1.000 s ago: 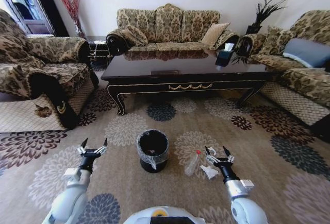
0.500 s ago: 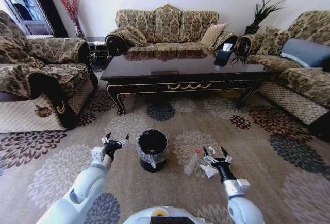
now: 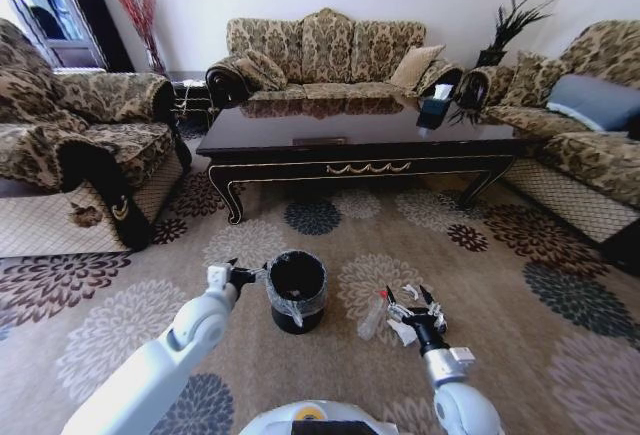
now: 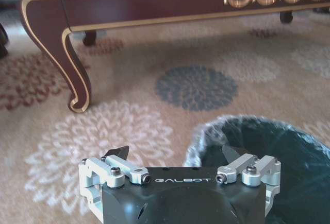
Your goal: Move to the front of the table and pick up the trash from the floor, then place it into the trash bin.
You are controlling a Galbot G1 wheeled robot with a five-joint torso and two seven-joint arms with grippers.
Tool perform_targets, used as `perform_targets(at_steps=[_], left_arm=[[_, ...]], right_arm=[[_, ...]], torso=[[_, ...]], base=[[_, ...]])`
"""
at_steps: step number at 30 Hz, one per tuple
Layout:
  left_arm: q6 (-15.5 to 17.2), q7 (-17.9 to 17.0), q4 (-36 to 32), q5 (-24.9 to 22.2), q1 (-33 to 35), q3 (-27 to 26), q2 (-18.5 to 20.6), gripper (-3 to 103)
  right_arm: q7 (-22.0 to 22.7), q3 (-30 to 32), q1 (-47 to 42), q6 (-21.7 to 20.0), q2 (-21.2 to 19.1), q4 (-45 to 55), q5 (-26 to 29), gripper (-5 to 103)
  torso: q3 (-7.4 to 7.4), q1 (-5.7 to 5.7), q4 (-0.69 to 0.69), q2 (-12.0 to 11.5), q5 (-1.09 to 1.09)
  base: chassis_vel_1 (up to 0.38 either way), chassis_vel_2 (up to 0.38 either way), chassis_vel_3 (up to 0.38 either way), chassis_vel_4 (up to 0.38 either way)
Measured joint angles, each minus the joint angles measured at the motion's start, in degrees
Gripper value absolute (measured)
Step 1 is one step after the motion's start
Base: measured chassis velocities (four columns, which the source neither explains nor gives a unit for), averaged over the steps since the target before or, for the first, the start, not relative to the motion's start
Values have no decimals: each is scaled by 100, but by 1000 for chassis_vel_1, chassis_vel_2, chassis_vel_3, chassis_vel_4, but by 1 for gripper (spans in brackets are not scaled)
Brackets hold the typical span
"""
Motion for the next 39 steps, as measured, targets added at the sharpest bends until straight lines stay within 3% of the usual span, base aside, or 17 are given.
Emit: perform_targets(at_steps=[2, 7, 17, 27, 29, 31, 35, 37, 39], left_arm=[[173, -505, 63, -546, -233, 237, -118, 100], [314, -996, 235, -1093, -474, 492, -378, 100], [609, -1597, 671, -1813, -648, 615, -752, 100], [648, -1992, 1048, -2256, -877, 741, -1015, 98], [649, -2107, 1145, -2350, -924, 752, -1050, 88], [648, -2118, 1170, -2362, -931, 753, -1056, 88], [649, -2133, 1368, -2443, -974, 745, -1149, 67], [649, -2135, 1383, -2446, -976, 744, -1155, 67], [649, -2184, 1435, -2445, -978, 743, -1187, 55]], right_arm=[[20, 0, 19, -4, 6, -17, -4, 100], [46, 56, 23, -8, -9, -22, 17, 100], [97, 183, -57, -11, -17, -5, 33, 100], [151, 196, -45, -31, -37, 17, 72, 100], [152, 193, -63, -31, -32, 17, 65, 100], [152, 194, -65, -32, -32, 17, 64, 100], [158, 212, -64, -32, -53, 17, 98, 100], [159, 214, -63, -32, -55, 17, 100, 100], [162, 217, -64, -32, -56, 17, 104, 100]], torso=[[0, 0, 2, 0, 0], [0, 0, 1, 0, 1], [0, 0, 1, 0, 0], [0, 0, 1, 0, 0], [0, 0, 1, 0, 0], [0, 0, 0, 0, 0], [0, 0, 1, 0, 0], [-1, 0, 1, 0, 0], [0, 0, 1, 0, 0]], base=[[0, 0, 0, 0], [0, 0, 0, 0], [0, 0, 0, 0], [0, 0, 0, 0], [0, 0, 0, 0], [0, 0, 0, 0], [0, 0, 0, 0], [0, 0, 0, 0], [0, 0, 0, 0]])
